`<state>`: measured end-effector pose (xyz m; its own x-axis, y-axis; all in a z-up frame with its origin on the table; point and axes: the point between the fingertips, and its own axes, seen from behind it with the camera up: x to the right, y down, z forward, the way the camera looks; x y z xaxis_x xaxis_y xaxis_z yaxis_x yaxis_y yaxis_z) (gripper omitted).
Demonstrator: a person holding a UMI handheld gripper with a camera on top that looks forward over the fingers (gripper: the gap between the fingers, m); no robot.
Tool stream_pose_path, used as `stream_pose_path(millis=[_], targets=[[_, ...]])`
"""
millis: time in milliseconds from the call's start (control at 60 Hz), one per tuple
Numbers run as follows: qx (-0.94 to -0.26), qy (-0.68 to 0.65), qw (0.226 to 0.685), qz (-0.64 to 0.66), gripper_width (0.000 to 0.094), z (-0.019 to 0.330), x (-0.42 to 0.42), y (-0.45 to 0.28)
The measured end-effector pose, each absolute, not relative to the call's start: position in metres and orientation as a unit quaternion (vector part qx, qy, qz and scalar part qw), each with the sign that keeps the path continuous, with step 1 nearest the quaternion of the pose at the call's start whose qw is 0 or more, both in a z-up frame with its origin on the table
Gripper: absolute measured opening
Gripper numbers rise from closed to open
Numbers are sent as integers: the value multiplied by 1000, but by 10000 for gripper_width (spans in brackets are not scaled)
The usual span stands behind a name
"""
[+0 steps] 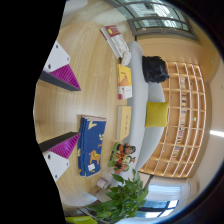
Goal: Fold towel
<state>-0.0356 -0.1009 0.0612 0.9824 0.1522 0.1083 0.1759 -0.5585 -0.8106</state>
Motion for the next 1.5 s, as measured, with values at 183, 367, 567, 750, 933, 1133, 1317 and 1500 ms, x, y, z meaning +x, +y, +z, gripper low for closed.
stream_pose_path(millis=[183, 367, 567, 750, 933, 1133, 1317, 1500], targets=[[-890, -76, 449, -6, 848, 27, -23, -22], [-902, -57, 427, -17, 763, -7, -14, 23], [-895, -99, 433, -38, 240, -15, -18, 31], [-892, -120, 432, -58, 35, -14, -20, 31], [-890, -116, 440, 15, 25, 3, -54, 9], [-863, -86, 465, 180, 24, 85, -121, -27], [-841, -50, 481, 241, 23, 134, -114, -23], [-851, 0, 477, 221, 15, 122, -59, 9]])
